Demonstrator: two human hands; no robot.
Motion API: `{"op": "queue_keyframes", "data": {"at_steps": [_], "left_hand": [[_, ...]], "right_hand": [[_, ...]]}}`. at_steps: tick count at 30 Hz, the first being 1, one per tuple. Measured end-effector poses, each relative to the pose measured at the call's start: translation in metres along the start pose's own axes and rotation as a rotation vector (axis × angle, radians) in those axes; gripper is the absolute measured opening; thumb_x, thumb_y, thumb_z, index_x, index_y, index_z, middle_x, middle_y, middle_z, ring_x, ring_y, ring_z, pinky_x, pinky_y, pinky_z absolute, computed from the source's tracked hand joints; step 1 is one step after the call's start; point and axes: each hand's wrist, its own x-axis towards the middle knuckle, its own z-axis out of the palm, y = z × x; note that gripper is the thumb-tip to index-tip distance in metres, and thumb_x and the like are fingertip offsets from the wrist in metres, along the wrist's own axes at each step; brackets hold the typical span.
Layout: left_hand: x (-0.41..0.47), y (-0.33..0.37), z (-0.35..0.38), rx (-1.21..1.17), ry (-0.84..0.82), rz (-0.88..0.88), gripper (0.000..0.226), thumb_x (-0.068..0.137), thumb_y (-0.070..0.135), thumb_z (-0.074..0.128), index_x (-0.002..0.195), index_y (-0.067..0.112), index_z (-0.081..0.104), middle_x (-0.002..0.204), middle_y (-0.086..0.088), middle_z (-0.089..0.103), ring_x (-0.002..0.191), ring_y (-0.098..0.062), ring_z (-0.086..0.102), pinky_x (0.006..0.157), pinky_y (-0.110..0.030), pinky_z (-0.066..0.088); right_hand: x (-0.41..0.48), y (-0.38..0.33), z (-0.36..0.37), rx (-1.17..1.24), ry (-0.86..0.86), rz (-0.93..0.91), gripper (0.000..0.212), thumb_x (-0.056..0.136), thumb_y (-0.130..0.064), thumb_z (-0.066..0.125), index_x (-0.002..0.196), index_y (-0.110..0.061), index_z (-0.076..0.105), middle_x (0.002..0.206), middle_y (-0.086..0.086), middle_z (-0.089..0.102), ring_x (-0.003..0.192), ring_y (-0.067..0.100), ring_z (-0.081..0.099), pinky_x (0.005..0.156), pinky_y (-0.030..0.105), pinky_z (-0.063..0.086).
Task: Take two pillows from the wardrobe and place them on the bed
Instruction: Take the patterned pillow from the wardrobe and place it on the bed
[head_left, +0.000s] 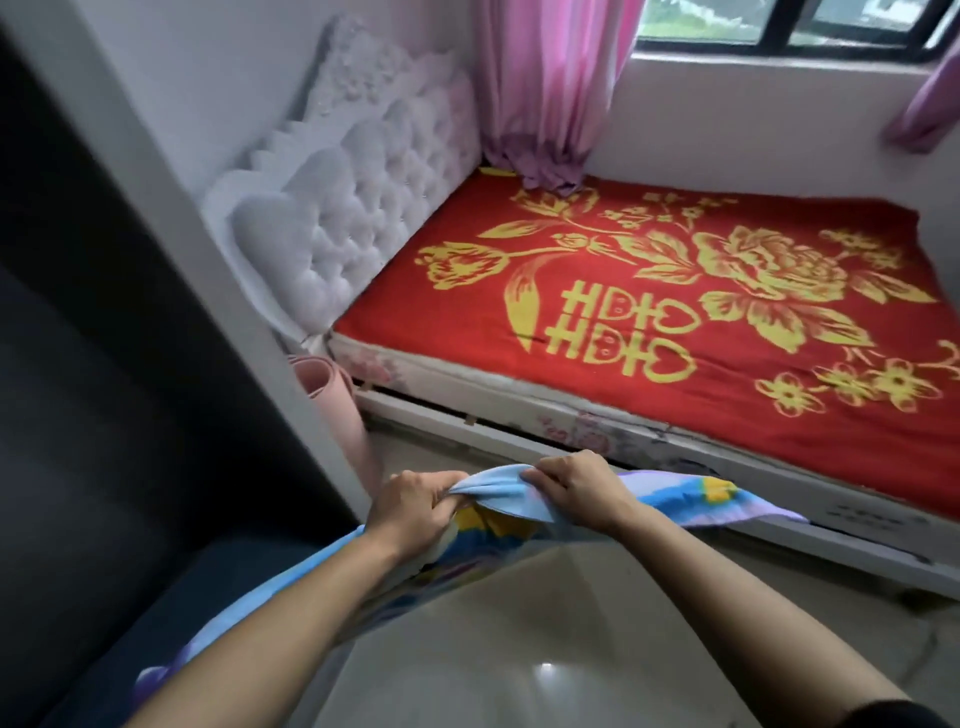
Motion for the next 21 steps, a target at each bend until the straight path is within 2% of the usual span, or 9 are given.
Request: {"op": "queue_keyframes", "data": {"at_steps": [2,5,7,9,12,15,18,21], "left_hand": [[0.025,0.020,0.007,-0.040,0.008,-0.053,0.022,0.084,0.052,0.063,0.106,0.051,0.066,0.088,0.018,0.074,0.079,-0.004,0.066,0.062,-0.022,0.042],[0.056,0.032,0.009,-0.212,-0.032,-0.209,0.039,0.072,0.068,0.068,0.102,0.043,0.069,0.091,0.023,0.072,0.084,0.006,0.064,0.072,-0.018,0.051],[0.077,0.028,0.014,-0.376,-0.084,-0.288,0.046,0.075,0.068,0.065,0.109,0.037,0.069,0.100,0.020,0.070,0.094,0.005,0.063,0.085,-0.021,0.052],[0.097,0.019,0.022,-0.490,-0.109,-0.309,0.035,0.084,0.057,0.063,0.108,0.034,0.072,0.103,0.018,0.072,0.100,0.001,0.064,0.093,-0.030,0.053],[0.135,0.007,0.035,-0.550,-0.037,-0.341,0.014,0.087,0.039,0.069,0.094,0.030,0.077,0.088,0.013,0.076,0.086,-0.007,0.069,0.083,-0.037,0.058],[0.188,-0.010,0.044,-0.562,0.091,-0.363,0.005,0.084,0.023,0.074,0.083,0.022,0.079,0.075,0.007,0.076,0.072,-0.012,0.069,0.073,-0.041,0.058],[0.247,-0.021,0.037,-0.587,0.183,-0.356,0.004,0.083,0.023,0.075,0.082,0.021,0.079,0.075,0.010,0.075,0.072,-0.009,0.069,0.071,-0.035,0.057],[0.307,-0.037,0.022,-0.641,0.247,-0.317,0.006,0.083,0.025,0.075,0.078,0.026,0.077,0.073,0.011,0.074,0.067,-0.008,0.068,0.068,-0.033,0.056]], "right_hand": [[0.008,0.026,-0.016,0.028,0.119,-0.026,0.041,0.098,-0.038,0.051,0.064,-0.017,0.056,0.061,0.008,0.062,0.061,0.032,0.055,0.059,0.032,0.034],[0.029,0.050,-0.032,0.055,0.231,-0.068,0.038,0.098,-0.033,0.053,0.066,-0.015,0.059,0.064,0.007,0.066,0.063,0.031,0.059,0.057,0.031,0.033],[0.047,0.062,-0.042,0.061,0.281,-0.106,0.031,0.098,-0.029,0.054,0.071,-0.016,0.062,0.067,0.003,0.068,0.064,0.027,0.059,0.058,0.030,0.032],[0.066,0.071,-0.050,0.079,0.314,-0.134,0.027,0.097,-0.027,0.056,0.074,-0.017,0.065,0.068,0.001,0.068,0.065,0.020,0.058,0.058,0.026,0.028],[0.102,0.081,-0.059,0.091,0.297,-0.133,0.026,0.097,-0.028,0.057,0.077,-0.017,0.068,0.067,-0.001,0.067,0.067,0.016,0.054,0.058,0.024,0.026],[0.145,0.090,-0.066,0.080,0.303,-0.098,0.029,0.096,-0.033,0.059,0.076,-0.016,0.071,0.062,-0.001,0.065,0.054,0.014,0.047,0.055,0.027,0.028],[0.198,0.094,-0.094,0.098,0.276,-0.013,0.027,0.094,-0.038,0.061,0.083,-0.018,0.075,0.060,-0.003,0.066,0.053,0.014,0.053,0.054,0.031,0.040],[0.250,0.098,-0.128,0.073,0.187,0.046,0.028,0.092,-0.042,0.062,0.073,-0.023,0.071,0.050,-0.012,0.056,0.050,0.006,0.051,0.051,0.023,0.036]]}}
